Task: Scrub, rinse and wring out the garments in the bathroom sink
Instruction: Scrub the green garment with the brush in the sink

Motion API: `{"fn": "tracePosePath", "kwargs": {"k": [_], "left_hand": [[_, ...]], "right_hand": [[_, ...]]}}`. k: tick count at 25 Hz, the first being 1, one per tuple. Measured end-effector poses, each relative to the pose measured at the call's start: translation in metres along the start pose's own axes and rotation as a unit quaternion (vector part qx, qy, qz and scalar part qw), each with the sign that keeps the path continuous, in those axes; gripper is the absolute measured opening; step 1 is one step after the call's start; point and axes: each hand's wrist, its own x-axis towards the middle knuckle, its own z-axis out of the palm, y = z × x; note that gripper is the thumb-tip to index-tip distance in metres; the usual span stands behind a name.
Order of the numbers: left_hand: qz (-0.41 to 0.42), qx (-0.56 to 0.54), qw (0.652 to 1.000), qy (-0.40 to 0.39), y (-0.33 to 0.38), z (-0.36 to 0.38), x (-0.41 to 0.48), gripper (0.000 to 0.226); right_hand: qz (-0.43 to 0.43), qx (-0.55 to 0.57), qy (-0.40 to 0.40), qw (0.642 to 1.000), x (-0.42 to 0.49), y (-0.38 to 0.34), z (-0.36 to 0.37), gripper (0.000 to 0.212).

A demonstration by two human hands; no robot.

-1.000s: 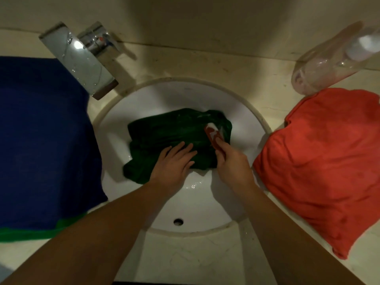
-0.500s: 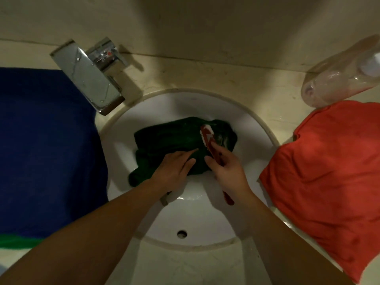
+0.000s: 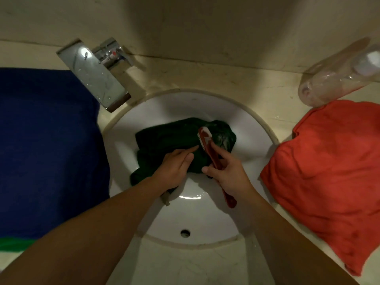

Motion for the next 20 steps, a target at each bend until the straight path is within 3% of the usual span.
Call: {"fn": "tracePosePath", "kwargs": {"k": [5, 9, 14, 16, 20], "left_hand": [[0.005, 0.109, 0.993, -0.045, 0.015, -0.009, -0.009, 0.064], [0.027, 0.254, 0.964, -0.078, 0.023, -0.007, -0.013, 0.069], [0.016, 0.367, 0.927, -0.074, 0.012, -0.005, -0.016, 0.079], [0.015, 0.370, 0.925, -0.085, 0.019, 0.000, -0.020, 0.080], [0.012, 0.372, 0.928, -0.021, 0.022, -0.012, -0.021, 0.073]], "right_hand": [[0.014, -0.044, 0.037, 0.998, -0.012, -0.016, -0.016, 0.066], [0.036, -0.062, 0.098, 0.993, -0.030, -0.027, -0.054, 0.058], [0.053, -0.243, 0.163, 0.955, -0.031, -0.046, -0.052, 0.064], [0.034, -0.259, 0.183, 0.948, -0.032, -0.050, -0.037, 0.063], [0.030, -0.224, 0.117, 0.967, -0.022, -0.043, 0.005, 0.057]]}}
